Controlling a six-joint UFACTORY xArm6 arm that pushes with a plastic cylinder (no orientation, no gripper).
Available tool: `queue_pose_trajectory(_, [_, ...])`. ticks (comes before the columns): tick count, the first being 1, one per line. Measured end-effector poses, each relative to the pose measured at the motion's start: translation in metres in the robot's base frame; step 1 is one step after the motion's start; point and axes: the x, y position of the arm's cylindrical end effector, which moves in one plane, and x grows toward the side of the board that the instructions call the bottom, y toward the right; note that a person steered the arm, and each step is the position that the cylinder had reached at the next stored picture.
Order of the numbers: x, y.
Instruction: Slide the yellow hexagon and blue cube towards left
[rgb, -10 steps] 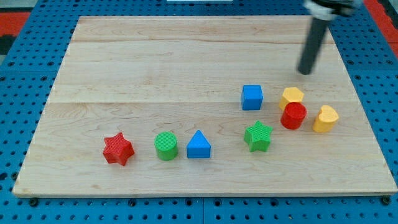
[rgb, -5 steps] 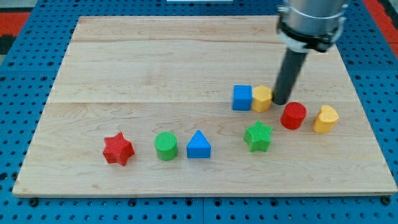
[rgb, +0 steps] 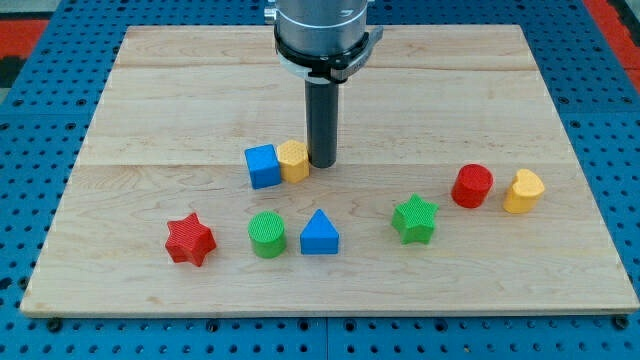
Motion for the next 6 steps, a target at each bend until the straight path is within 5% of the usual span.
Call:
queue_pose_trajectory(2, [0.0, -0.101])
queue_pose_trajectory(4, [0.0, -0.046])
queue_pose_trajectory(6, [0.02, -0.119])
